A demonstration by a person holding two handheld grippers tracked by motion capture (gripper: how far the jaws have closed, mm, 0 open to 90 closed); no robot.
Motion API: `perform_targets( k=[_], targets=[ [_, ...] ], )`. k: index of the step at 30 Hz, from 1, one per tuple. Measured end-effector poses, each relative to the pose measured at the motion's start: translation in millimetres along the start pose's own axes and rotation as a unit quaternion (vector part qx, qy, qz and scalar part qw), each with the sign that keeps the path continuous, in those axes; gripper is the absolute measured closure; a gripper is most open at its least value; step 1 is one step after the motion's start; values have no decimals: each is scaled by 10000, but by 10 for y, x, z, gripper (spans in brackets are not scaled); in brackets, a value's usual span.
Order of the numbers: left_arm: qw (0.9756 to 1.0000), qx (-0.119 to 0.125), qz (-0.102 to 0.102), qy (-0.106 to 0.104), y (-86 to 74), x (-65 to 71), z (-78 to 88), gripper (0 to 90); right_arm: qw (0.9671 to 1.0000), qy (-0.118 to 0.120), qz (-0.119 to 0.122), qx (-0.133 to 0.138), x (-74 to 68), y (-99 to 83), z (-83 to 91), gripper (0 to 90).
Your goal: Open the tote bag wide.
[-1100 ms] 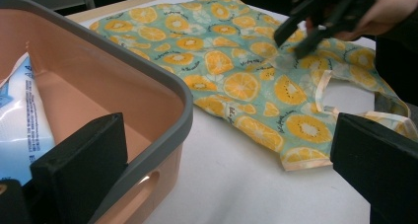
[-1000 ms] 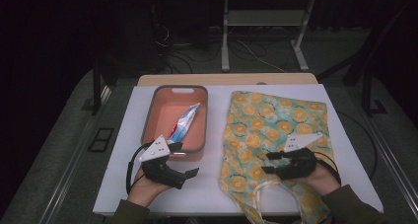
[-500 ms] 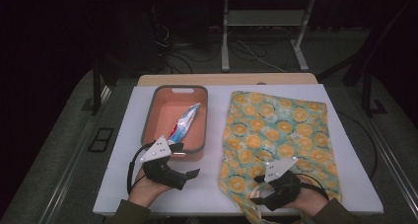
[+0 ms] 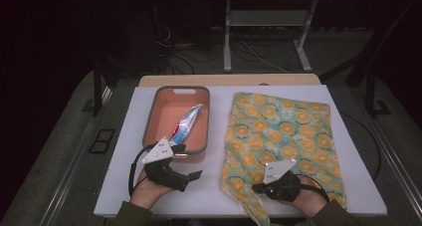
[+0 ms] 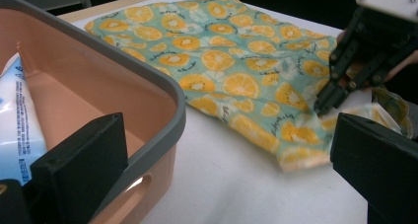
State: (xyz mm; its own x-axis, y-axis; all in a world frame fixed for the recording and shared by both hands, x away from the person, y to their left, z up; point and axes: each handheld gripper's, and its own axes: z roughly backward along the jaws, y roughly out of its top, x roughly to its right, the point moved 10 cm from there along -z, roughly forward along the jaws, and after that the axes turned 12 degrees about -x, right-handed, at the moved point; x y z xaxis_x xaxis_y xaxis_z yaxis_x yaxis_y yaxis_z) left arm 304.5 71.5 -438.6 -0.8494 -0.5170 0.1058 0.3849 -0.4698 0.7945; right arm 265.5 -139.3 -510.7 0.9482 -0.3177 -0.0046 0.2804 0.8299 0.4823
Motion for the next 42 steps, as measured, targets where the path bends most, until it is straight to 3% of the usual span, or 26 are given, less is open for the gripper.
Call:
perform_targets(
  k=[4,6,11,20,24,26,29,32,36,42],
  targets=[
    [10000,23,4,-5,7,3,0,0,9996,-175,-169,119,143,138,37,900],
    [10000,26,8,-5,8,3,1,0,9989,-278,-346,155,287,270,20,899],
    [10000,45,18,-14,7,-3,2,0,9975,-321,-613,164,446,448,-47,899],
    [10000,35,16,-18,3,-12,3,0,9930,-540,-1047,-67,750,768,-342,899],
    [10000,37,14,-23,2,-10,6,0,9925,-460,-1129,27,809,847,-404,874],
    [10000,56,15,-23,2,-13,16,0,9928,-337,-1135,181,798,854,-353,701],
    [10000,62,27,-21,1,-18,19,0,9927,-253,-1104,408,776,814,-186,553],
    [10000,55,22,-14,6,-13,9,0,9923,-266,-1054,586,748,730,12,463],
    [10000,26,8,-20,10,5,-9,0,9926,-202,-955,728,629,597,232,427],
    [10000,10,-9,-28,4,14,-18,0,9932,167,-698,914,249,439,442,459]
  ],
)
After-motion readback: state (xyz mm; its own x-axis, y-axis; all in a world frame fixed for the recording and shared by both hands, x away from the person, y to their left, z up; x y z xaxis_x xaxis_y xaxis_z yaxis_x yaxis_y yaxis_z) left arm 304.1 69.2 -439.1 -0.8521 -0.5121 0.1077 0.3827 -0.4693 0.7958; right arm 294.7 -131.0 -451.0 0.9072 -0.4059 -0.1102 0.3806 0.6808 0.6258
